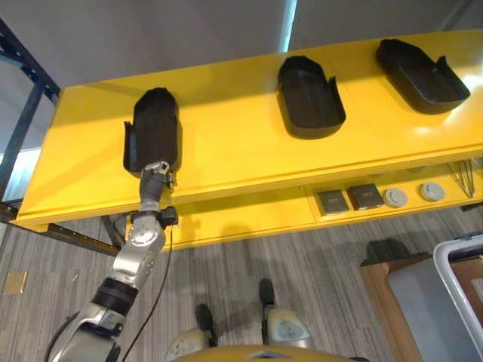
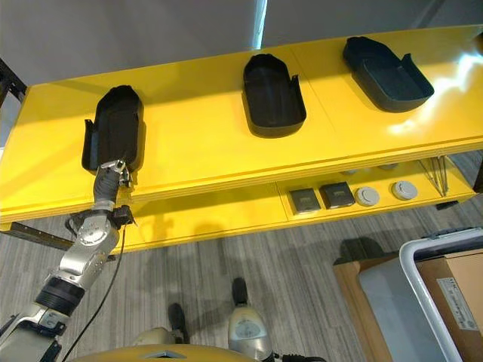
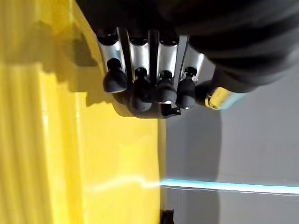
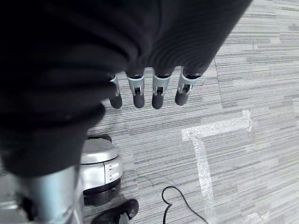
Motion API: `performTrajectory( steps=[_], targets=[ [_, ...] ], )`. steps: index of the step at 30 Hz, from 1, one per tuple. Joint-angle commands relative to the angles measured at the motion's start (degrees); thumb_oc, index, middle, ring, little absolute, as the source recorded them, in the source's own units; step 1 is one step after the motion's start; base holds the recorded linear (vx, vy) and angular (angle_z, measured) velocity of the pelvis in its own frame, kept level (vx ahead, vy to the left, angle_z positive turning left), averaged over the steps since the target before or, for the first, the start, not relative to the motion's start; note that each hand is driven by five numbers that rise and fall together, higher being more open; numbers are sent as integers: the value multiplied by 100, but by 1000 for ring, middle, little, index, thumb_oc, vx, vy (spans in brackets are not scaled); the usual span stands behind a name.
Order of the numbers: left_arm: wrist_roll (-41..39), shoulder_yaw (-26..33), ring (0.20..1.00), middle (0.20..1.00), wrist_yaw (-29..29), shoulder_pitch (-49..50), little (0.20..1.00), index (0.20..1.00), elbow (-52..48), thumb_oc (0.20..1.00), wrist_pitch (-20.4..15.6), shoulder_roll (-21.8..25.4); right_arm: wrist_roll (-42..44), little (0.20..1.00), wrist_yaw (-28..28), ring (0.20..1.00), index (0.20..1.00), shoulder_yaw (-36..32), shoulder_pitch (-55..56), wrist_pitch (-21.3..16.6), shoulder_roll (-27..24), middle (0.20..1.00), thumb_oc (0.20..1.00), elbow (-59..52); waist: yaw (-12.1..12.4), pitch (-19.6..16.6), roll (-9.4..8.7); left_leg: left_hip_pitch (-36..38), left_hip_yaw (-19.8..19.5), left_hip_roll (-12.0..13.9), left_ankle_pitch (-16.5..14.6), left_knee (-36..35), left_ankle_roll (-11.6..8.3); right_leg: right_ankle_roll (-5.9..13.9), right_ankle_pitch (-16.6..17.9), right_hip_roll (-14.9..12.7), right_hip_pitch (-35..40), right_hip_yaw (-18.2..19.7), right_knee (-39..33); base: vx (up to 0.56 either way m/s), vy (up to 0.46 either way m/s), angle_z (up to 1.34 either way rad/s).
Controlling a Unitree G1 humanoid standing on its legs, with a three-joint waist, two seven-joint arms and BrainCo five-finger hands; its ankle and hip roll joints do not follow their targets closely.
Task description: Move parts from the plastic box to the shelf.
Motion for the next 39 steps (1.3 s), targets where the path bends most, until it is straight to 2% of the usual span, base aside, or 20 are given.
performTrajectory(
  steps=[1,7,18,28,30,32,35,38,39],
  targets=[
    [-112,174,200,200,164,-556,200,200,-115,200,-319,118,15,1000,190,1000,1000,168,-65,-7,-42,1000,1000,215,-67,47,-109,-96,-129,28,-222,18,-52,104,-644,48,412,215,25,42,-10,-5],
    [-257,295,200,200,339,-609,200,200,240,200,-176,133,273,1000,169,1000,1000,120,-54,-32,-94,1000,1000,152,-106,123,-117,-170,-93,89,-163,81,-86,76,-672,67,409,241,44,26,-3,-6],
    [-533,524,200,200,435,-1208,200,200,1470,200,-419,266,404,1000,159,1000,1000,195,-117,-77,-127,1000,1000,69,-213,419,-219,-366,-13,161,-98,132,-96,57,-651,127,199,333,88,-24,-11,-4],
    [-550,540,200,200,248,-1502,200,200,1577,200,-527,351,416,1000,184,1000,1000,304,-176,-213,-40,1000,1000,27,-192,546,-247,-466,-46,192,-57,123,-123,47,-644,170,103,340,84,-47,-14,-1],
    [-734,491,200,200,123,-1396,200,200,1450,200,-428,291,445,1000,165,1000,1000,272,-163,-258,-14,1000,1000,46,-159,500,-243,-435,-75,182,-66,119,-126,54,-654,174,155,325,72,0,0,0],
    [-532,378,200,200,98,-1083,200,200,1188,200,-407,165,506,1000,151,1000,1000,207,-168,-241,11,1000,1000,60,-90,415,-240,-390,-114,170,-77,117,-130,60,-664,165,223,286,67,0,0,0],
    [37,164,200,200,554,-138,200,200,605,200,-681,-187,499,1000,156,1000,1000,63,-182,-165,73,1000,1000,74,108,200,-220,-270,-193,137,-105,132,-136,36,-698,138,422,154,64,-18,7,3],
    [567,47,200,200,928,458,200,200,470,200,-801,-302,503,1000,103,1000,1000,23,-209,-85,130,1000,1000,93,284,26,-209,-167,-221,113,-144,148,-137,12,-729,97,597,21,62,-58,23,9],
    [931,-5,558,558,1334,804,558,558,570,558,-850,-266,495,1000,72,1000,1000,29,-242,-59,179,1000,1000,135,416,-104,-213,-106,-245,89,-162,150,-139,-3,-747,60,711,-99,69,-56,20,20]
  ],
)
